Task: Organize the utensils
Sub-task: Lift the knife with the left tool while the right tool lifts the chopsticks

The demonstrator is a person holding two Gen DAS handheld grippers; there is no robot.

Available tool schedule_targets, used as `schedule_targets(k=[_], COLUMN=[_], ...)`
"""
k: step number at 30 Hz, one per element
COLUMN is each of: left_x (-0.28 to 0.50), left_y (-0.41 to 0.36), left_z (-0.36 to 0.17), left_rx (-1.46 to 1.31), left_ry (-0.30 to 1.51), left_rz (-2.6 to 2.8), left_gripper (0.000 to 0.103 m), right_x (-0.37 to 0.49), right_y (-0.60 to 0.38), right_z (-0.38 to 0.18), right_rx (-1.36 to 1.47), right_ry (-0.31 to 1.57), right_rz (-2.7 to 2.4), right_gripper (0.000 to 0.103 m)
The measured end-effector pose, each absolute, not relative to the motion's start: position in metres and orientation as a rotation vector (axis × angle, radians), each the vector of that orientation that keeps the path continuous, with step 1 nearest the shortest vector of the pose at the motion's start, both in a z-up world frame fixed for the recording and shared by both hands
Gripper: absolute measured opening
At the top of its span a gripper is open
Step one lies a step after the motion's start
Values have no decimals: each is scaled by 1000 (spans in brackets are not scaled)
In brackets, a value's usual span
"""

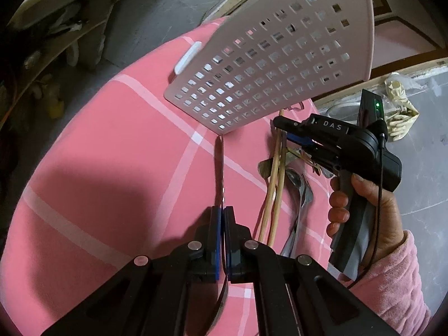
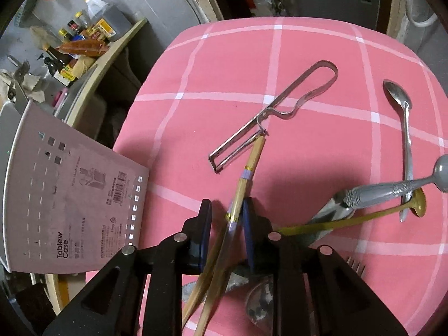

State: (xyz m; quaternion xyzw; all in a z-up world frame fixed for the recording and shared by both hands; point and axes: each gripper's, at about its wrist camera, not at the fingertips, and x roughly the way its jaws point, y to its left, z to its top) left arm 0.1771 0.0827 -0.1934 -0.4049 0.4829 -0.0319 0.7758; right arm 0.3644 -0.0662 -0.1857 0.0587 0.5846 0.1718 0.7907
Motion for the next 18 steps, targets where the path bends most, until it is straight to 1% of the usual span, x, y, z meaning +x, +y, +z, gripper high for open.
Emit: schedule_targets(k=[4, 6, 8, 10, 11, 14, 18], left_x=[174, 172, 174, 176, 176, 172, 168], left_y=[89, 92, 95, 95, 92, 89, 85], left_z=[-193, -193, -194, -193, -191, -180, -167], left_rx=[-903, -906, -909, -901, -895, -863, -812], left_ry=[1039, 1036, 1036, 1032, 1025, 989, 944], left_rz=[-53, -49, -52, -59, -62, -93, -137], left_gripper=[3, 3, 3, 3, 3, 3, 3], right_x=[349, 347, 352, 359, 363, 358, 336], right_y=[-57, -49, -49, -60, -75, -104, -122], right_z=[-183, -181, -178, -176, -177, -181, -181], right_rx=[31, -67, -71, 8, 116, 310, 408], right_ry=[1233, 1211, 1223, 1248, 1264, 1289, 1261], right_rz=[371, 361, 370, 390, 409, 427, 468], right_gripper=[19, 15, 12, 7, 6, 6, 6])
